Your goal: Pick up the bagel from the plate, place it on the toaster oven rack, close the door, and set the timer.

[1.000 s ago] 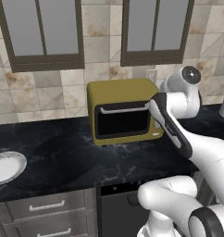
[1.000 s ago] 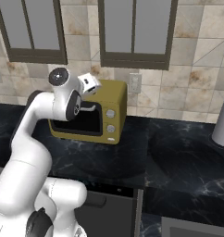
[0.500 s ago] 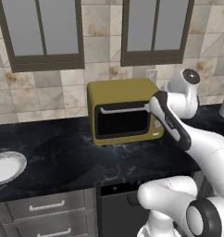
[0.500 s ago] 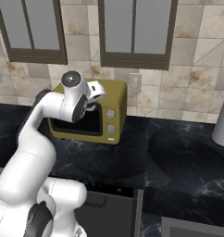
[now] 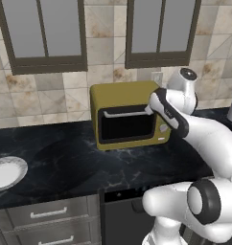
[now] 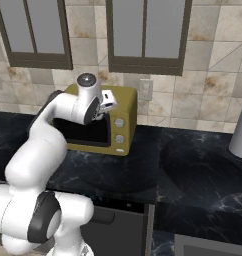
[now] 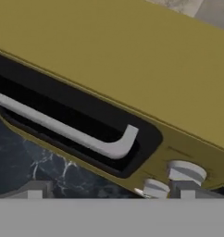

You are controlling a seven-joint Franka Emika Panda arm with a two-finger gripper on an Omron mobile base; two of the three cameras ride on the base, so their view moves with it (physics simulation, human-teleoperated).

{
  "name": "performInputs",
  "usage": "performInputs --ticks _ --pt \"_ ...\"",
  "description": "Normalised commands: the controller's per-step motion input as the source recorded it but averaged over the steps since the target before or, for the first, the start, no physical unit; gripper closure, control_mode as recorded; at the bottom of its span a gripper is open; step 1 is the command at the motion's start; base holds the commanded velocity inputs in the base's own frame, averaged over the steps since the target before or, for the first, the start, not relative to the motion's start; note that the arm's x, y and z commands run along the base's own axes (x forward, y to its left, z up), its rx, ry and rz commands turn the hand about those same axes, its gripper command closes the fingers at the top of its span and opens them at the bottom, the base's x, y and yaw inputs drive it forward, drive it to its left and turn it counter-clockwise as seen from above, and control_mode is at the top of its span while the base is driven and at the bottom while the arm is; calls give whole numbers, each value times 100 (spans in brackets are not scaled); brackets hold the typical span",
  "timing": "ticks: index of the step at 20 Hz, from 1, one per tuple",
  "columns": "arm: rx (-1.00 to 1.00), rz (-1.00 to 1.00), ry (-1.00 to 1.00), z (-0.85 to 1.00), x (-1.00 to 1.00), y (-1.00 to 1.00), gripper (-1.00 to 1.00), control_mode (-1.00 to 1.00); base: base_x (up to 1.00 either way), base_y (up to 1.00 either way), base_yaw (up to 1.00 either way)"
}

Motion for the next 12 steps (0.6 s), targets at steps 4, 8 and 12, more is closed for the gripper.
performInputs --ticks 4,8,12 --pt "6 -2 13 -22 37 0 -100 -100 0 0 0" --pt "4 -4 2 -16 0 -2 -100 -100 0 0 0" --pt "1 -5 0 -13 0 -9 -100 -100 0 0 0"
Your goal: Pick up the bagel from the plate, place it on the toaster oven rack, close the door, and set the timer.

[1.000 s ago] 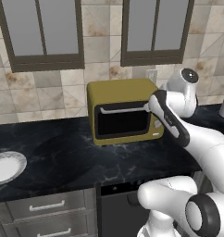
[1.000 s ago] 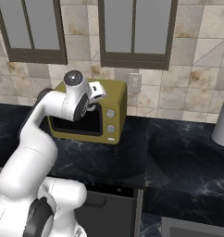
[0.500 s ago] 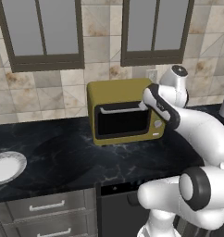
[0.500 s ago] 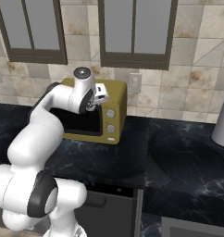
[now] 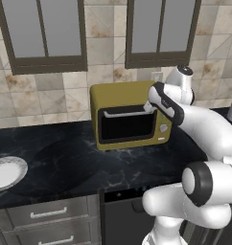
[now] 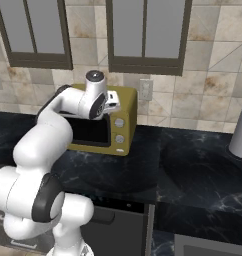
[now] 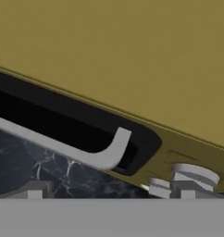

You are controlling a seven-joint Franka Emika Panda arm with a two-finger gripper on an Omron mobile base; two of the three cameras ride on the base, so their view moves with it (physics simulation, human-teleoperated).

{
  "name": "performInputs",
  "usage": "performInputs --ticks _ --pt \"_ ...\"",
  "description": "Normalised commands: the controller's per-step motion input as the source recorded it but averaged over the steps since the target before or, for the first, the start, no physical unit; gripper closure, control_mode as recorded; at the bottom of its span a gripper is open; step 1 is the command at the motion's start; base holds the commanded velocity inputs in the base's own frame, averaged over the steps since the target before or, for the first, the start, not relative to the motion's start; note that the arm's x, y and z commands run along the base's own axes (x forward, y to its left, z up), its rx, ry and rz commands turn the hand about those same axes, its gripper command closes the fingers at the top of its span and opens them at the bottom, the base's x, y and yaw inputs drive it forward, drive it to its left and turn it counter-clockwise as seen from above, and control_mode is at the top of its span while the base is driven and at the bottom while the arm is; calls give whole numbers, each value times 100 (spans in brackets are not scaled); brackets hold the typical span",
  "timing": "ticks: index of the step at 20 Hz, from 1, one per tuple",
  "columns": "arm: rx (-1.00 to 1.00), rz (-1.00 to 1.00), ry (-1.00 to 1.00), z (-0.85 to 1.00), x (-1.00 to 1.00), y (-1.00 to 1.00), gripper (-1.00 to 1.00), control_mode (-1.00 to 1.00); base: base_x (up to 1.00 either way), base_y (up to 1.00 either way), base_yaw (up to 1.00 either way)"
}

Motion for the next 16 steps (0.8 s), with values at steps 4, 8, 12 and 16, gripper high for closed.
performInputs --ticks 4,8,12,16 --pt "2 -5 0 -20 0 -14 -100 -100 0 0 0" --pt "3 -4 0 -28 0 -18 -100 -100 0 0 0" --pt "2 -2 -3 -32 -16 -17 -100 -100 0 0 0" --pt "0 -1 -17 -16 -28 -7 -100 -100 0 0 0"
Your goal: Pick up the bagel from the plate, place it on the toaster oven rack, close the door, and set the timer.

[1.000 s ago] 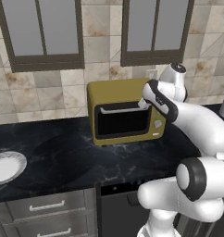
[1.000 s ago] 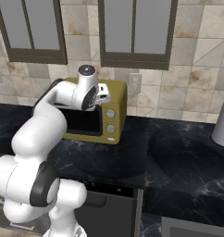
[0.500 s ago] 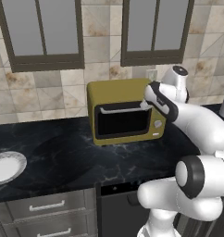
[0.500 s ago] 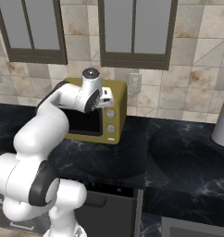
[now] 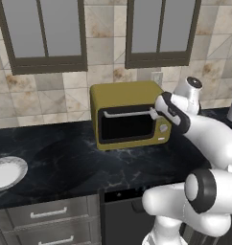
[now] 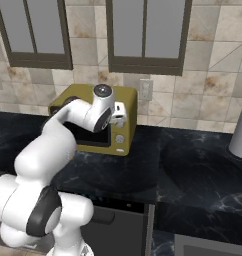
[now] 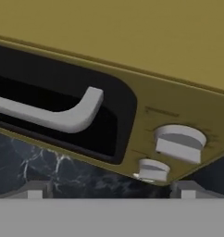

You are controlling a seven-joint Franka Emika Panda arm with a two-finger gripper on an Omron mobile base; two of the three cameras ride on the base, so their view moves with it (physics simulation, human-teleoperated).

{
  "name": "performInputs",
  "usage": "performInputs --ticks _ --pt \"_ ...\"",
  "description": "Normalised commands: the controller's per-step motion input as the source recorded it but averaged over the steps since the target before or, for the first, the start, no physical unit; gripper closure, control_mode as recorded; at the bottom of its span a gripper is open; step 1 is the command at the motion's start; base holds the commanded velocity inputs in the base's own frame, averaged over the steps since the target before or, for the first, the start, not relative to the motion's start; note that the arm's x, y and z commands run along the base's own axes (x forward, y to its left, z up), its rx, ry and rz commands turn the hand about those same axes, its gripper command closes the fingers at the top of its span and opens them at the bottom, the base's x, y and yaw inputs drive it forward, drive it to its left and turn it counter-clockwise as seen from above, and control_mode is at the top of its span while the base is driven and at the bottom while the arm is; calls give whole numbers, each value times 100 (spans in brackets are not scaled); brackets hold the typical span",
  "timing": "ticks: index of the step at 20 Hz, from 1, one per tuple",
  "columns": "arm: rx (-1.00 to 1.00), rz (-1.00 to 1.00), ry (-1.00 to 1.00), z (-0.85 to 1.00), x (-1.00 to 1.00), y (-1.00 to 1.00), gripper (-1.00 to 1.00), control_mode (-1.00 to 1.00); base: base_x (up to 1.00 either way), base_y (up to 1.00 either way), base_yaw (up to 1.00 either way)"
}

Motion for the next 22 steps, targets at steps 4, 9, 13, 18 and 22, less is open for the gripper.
performInputs --ticks 4,9,13,18,22 --pt "0 0 -23 -2 -22 -1 -100 -100 0 0 0" --pt "0 0 -23 0 -6 0 -100 -100 0 0 0" --pt "0 0 -10 -6 0 0 -100 -100 0 0 0" --pt "0 0 0 -6 2 0 -100 -100 0 0 0" --pt "0 0 -6 -3 0 0 -100 -100 0 0 0"
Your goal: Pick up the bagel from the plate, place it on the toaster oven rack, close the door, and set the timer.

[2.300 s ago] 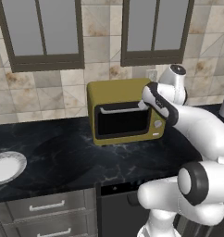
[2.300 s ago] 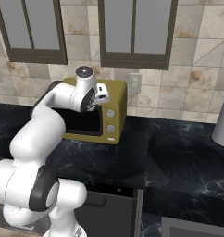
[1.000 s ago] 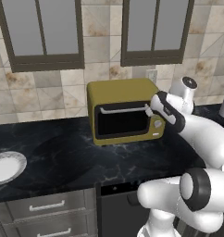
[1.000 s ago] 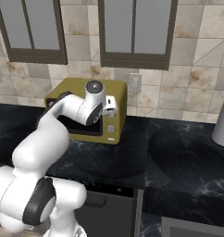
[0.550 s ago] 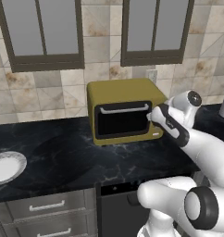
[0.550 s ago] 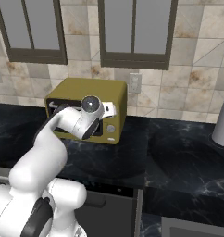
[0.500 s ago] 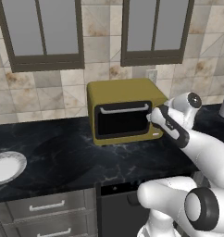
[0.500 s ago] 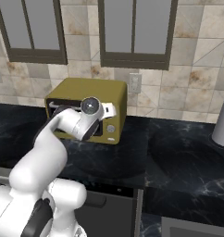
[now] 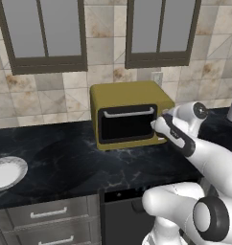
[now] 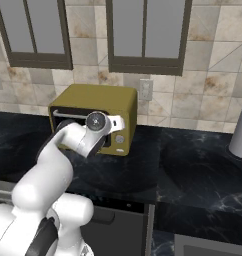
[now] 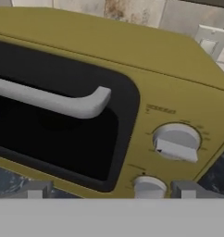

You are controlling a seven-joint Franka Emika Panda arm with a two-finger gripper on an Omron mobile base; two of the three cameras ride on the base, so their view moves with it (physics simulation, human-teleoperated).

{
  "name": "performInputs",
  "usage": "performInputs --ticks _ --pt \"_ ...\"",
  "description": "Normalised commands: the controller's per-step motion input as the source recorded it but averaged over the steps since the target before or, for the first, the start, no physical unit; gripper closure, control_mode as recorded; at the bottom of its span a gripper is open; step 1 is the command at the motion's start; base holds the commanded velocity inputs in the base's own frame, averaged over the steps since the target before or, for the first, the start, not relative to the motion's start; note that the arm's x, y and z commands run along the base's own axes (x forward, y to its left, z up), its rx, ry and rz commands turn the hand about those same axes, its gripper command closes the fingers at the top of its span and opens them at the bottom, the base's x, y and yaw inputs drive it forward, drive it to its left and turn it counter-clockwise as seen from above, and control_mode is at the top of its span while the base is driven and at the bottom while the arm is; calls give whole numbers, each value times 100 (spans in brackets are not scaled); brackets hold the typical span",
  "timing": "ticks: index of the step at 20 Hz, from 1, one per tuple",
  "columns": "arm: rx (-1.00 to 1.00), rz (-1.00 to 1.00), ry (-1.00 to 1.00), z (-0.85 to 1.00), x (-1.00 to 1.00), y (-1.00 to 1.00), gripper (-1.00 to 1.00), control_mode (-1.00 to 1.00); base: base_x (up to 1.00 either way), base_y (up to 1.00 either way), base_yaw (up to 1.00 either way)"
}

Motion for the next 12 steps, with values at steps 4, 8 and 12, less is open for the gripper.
performInputs --ticks 4,8,12 --pt "0 0 -6 -8 0 0 -100 -100 0 0 0" --pt "0 0 0 -21 0 0 -100 -100 0 0 0" --pt "0 0 -1 -17 0 0 -100 -100 0 0 0"
